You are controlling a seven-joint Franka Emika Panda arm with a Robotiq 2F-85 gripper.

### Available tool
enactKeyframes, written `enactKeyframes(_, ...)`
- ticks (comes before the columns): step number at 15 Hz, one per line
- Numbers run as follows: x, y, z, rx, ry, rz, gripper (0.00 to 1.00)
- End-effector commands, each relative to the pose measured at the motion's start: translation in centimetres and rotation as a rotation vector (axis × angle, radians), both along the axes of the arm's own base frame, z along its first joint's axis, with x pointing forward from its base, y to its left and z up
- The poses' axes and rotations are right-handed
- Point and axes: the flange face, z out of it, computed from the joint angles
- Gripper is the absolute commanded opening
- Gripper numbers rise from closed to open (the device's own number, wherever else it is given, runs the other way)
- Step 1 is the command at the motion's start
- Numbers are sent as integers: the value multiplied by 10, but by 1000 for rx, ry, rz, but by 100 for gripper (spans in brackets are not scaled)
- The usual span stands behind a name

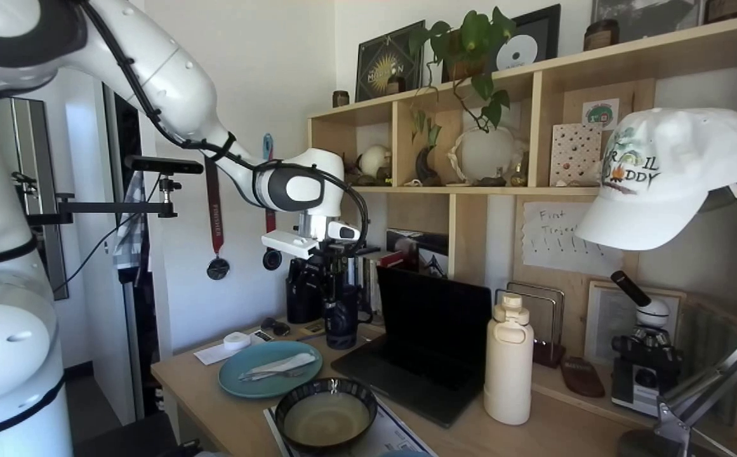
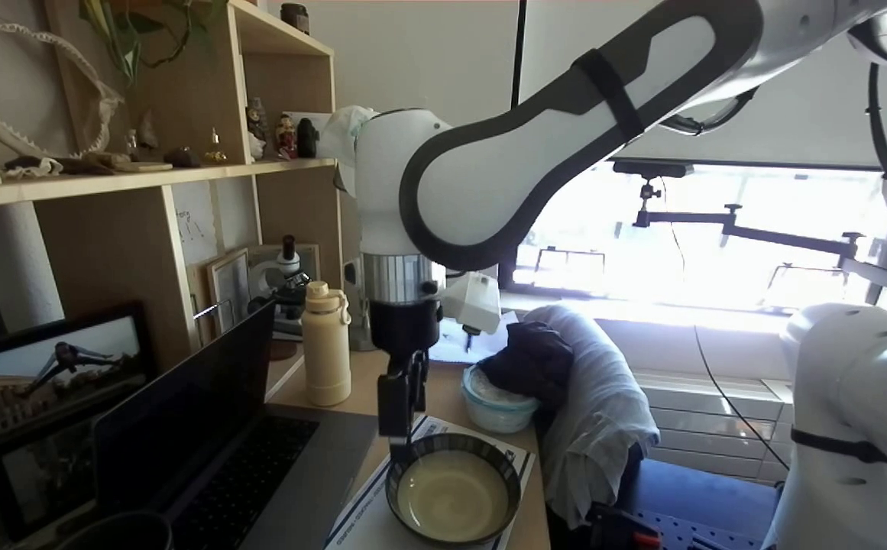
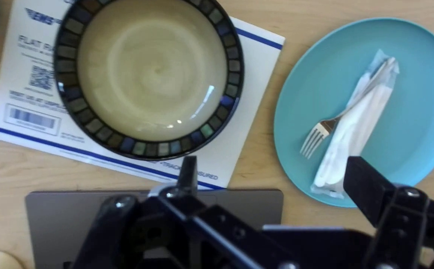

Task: Pick up the folk from the light blue plate and put it in the black bowl.

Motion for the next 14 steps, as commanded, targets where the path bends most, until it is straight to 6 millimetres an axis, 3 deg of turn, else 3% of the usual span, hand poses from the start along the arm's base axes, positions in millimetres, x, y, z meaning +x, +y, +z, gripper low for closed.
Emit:
enactKeyframes(1, 19, 53, -18, 77, 34, -40, 100)
enactKeyframes(4, 24, 95, -43, 117, 91, -40, 100)
enactKeyframes(7, 24, 119, -74, 134, 158, -63, 100)
enactKeyframes(14, 19, 129, -155, 134, 285, -132, 100)
